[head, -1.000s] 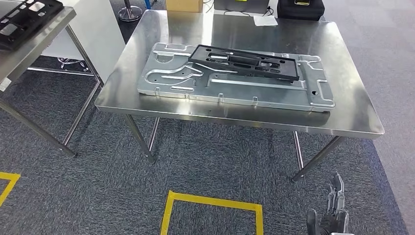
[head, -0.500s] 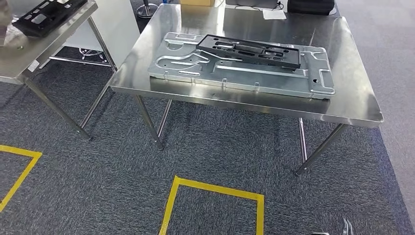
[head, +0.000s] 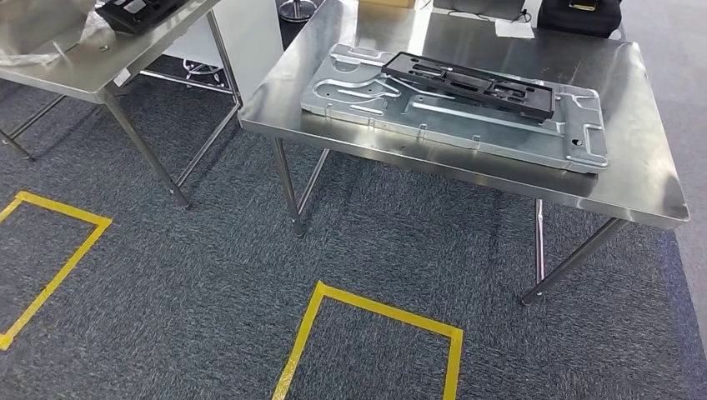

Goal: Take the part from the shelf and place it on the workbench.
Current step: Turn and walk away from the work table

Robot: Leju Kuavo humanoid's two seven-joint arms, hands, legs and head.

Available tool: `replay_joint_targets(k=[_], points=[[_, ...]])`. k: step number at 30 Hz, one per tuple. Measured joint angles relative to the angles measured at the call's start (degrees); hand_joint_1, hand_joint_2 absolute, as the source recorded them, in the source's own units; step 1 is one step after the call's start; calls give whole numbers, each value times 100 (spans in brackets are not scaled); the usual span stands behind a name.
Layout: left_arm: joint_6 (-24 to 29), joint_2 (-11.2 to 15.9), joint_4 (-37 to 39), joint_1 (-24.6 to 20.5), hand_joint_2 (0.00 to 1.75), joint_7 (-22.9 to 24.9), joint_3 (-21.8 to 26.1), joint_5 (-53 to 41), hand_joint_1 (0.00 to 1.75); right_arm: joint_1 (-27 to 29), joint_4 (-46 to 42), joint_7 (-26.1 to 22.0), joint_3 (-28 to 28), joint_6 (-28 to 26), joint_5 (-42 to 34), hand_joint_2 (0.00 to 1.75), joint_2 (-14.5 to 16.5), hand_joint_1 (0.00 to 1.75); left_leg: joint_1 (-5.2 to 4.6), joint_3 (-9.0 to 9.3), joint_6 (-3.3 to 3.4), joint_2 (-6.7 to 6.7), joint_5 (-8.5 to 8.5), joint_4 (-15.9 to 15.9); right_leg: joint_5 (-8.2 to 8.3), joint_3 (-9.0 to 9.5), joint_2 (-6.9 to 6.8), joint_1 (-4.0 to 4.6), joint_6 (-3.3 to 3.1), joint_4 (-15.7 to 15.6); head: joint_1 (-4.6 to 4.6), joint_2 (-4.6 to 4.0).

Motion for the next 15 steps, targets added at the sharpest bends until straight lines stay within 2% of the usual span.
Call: replay_joint_targets(k=[1,2,4,6,8,10,11,12,13,15], points=[[16,-1,0,-5,0,30,0,-19,0,-31,150,263,-72,44,16,0,-26,0,-2,-45,-35,-33,7,51,56,149,58,-6,-28,-269,-6,0],[37,-1,-1,-8,0,61,0,-37,0,-59,277,488,-128,85,37,0,-42,0,-9,-81,-72,-60,17,86,62,198,96,2,-67,-382,-12,0],[78,0,-1,0,0,133,-1,-77,0,-108,502,923,-221,171,73,0,-65,0,-4,-121,-149,-110,58,99,95,163,35,24,-170,-363,-22,0],[114,0,1,14,0,220,-4,-118,0,-150,685,1293,-300,270,99,0,-76,0,17,-188,-211,-57,-29,221,148,135,-55,29,-263,-371,-30,0],[153,-2,1,16,0,302,-10,-157,0,-169,817,1517,-361,354,117,0,-77,0,31,-396,-259,78,-396,741,192,84,-161,29,-330,-378,-52,0],[182,-9,1,19,0,371,-16,-197,0,-171,911,1600,-404,433,120,0,-76,0,43,-672,-296,144,-805,1491,220,26,-274,50,-353,-373,-63,0],[191,-14,1,25,0,401,-19,-214,0,-173,949,1609,-419,481,121,0,-77,0,47,-726,-302,158,-897,1716,231,3,-332,63,-355,-370,-63,0],[196,-19,1,33,0,425,-21,-236,0,-177,980,1595,-428,537,123,0,-77,0,48,-670,-294,171,-882,1727,240,-14,-389,74,-354,-366,-63,0],[200,-20,1,39,0,443,-23,-251,0,-184,1004,1569,-435,591,129,0,-77,0,45,-497,-271,193,-772,1504,246,-21,-441,86,-350,-363,-63,0],[203,-13,1,38,0,453,-31,-278,0,-202,1040,1474,-436,699,155,0,-74,0,6,25,-176,335,-499,666,253,-16,-536,115,-334,-358,-61,0]])
